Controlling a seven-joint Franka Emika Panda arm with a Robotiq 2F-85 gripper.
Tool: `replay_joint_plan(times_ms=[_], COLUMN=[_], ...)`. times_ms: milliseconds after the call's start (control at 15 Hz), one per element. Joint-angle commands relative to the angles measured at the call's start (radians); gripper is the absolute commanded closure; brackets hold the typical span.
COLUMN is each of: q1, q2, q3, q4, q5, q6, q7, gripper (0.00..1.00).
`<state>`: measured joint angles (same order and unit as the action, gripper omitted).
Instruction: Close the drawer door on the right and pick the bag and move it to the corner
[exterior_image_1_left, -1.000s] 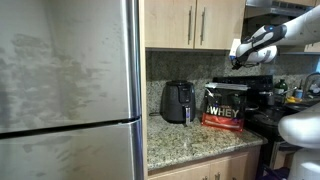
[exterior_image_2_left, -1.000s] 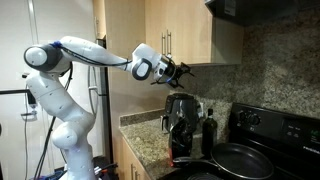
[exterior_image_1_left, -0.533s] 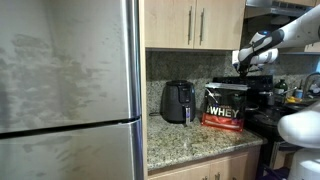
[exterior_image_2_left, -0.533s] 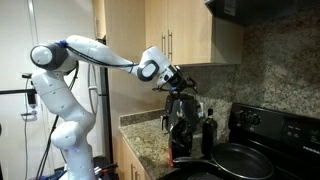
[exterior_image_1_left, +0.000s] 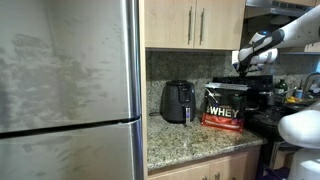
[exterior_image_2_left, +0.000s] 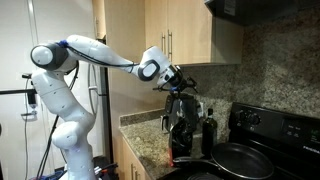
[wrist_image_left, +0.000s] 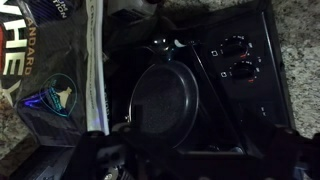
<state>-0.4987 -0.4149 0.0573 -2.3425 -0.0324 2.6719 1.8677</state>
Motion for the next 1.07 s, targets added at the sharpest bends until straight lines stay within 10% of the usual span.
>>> replay_joint_plan(times_ms=[0, 333, 533, 600, 1000], q1=[0.055, 0.082, 0.087, 0.091, 0.112], q2=[0.003, 0.002, -0.007, -0.009, 0.016], q3=[-0.04, -0.055, -0.055, -0.058, -0.075], q4=[0.001, 0.001, 0.003, 0.008, 0.013], q5=[0.001, -0.008, -0.014, -0.016, -0.031], q6=[-0.013, -0.01, -0.059, -0.113, -0.192], q7=[0.012, 0.026, 0.023, 0.013, 0.019], gripper=[0.0, 0.0, 0.32, 0.09, 0.0])
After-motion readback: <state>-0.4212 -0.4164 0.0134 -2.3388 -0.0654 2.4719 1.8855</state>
